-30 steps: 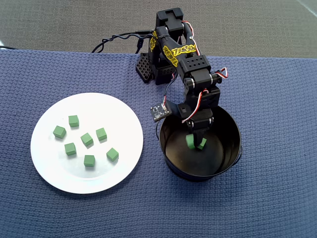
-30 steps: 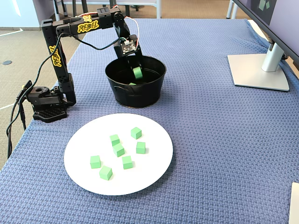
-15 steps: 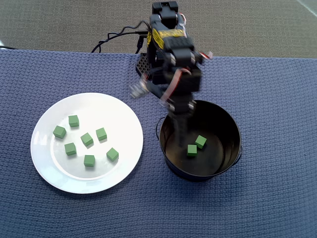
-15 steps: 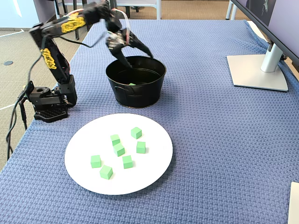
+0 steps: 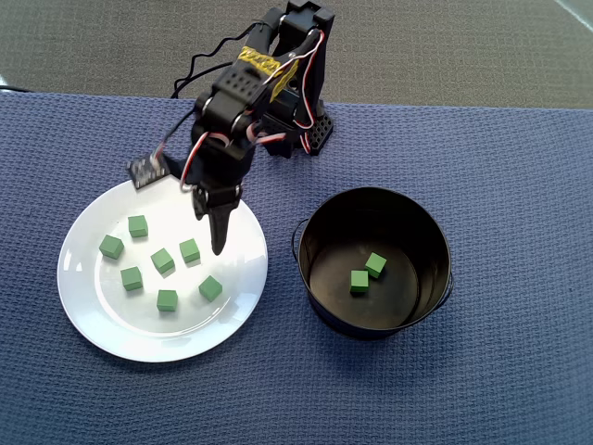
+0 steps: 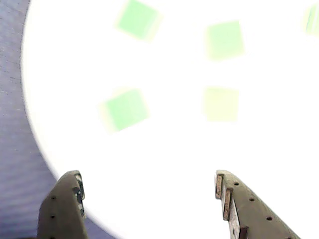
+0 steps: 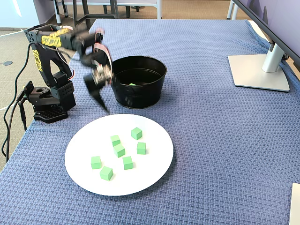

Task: Pick up the green cubes from the white plate and place them in the black recipient

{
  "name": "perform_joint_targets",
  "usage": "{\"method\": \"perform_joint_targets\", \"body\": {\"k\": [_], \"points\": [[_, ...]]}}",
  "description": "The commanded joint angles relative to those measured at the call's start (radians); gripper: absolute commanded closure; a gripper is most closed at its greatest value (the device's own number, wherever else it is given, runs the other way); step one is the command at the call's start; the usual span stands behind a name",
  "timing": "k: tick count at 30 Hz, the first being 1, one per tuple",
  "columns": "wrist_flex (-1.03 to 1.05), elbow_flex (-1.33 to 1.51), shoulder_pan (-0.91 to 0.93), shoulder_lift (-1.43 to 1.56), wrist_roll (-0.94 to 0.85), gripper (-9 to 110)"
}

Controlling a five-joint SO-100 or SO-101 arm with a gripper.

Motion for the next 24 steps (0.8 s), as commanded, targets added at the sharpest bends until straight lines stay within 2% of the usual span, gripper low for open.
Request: {"method": "perform_joint_targets", "body": {"k": [1, 6, 11, 24], "points": [[-0.132, 0.084, 0.040, -0.029, -0.187, 75], [-0.236, 0.176, 0.075, -0.058, -0.288, 75], [-0.250, 0.179, 0.089, -0.107, -0.341, 72], [-0.333, 0.138, 0.103, -0.229, -0.259, 72]]}}
